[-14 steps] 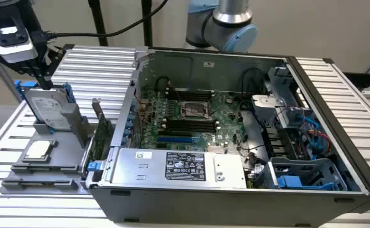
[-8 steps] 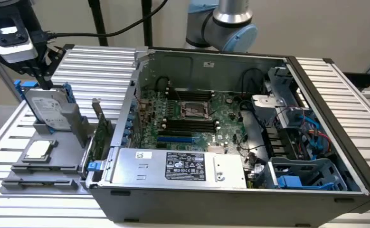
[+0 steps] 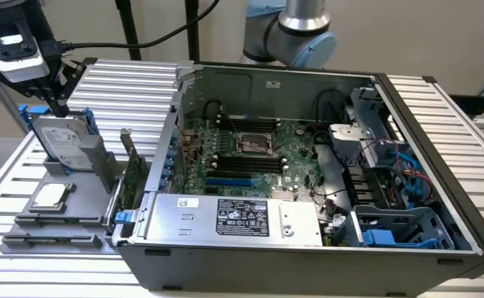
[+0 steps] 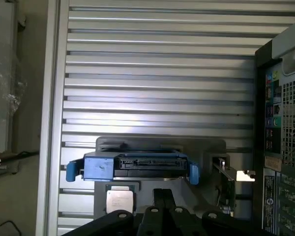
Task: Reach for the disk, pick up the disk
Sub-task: 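Reach for the disk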
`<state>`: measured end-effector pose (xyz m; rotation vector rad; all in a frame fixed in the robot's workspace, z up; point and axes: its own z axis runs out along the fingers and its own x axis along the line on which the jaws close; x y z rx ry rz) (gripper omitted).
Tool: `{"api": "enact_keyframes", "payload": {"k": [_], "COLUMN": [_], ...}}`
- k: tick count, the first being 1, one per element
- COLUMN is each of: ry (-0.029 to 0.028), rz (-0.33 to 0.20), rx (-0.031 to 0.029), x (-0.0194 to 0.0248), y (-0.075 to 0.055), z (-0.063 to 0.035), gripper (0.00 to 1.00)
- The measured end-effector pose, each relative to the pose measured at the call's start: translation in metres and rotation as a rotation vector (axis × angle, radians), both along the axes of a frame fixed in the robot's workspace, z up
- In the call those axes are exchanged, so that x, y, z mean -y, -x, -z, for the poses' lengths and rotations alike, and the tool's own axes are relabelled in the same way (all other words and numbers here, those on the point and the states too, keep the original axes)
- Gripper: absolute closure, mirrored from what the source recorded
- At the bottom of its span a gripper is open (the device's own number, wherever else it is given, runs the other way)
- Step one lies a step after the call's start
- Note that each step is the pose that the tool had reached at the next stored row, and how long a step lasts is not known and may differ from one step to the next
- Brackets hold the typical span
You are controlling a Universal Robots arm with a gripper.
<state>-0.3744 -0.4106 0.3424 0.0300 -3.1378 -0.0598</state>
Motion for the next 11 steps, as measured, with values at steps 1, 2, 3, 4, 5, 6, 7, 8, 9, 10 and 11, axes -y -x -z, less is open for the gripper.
{"api": "enact_keyframes", "payload": {"k": [1,2,3,4,5,6,7,8,9,10,11], "ry": [-0.0001,0.0000,-0.0001,-0.0001,-0.0001,0.0000,0.0000,0.0003,0.0003,0.0002,0.0003], "rz": [0.000,0.000,0.000,0.000,0.000,0.000,0.000,0.000,0.000,0.000,0.000], "rx": [0.0003,0.0008,0.0012,0.0017,0.0019,0.0020,0.0021,0.0019,0.0020,0.0021,0.0021], "x": [0.0000,-0.0001,-0.0003,-0.0011,-0.0026,-0.0049,-0.0080,-0.0102,-0.0114,-0.0120,-0.0127], "y": [0.002,0.004,0.008,0.012,0.016,0.019,0.021,0.024,0.028,0.032,0.035], "z": [0.0000,0.0001,0.0001,0.0001,0.0001,0.0001,0.0000,-0.0002,-0.0003,-0.0004,-0.0006], "gripper": [0.89,0.89,0.89,0.89,0.89,0.89,0.89,0.89,0.89,0.89,0.89]}}
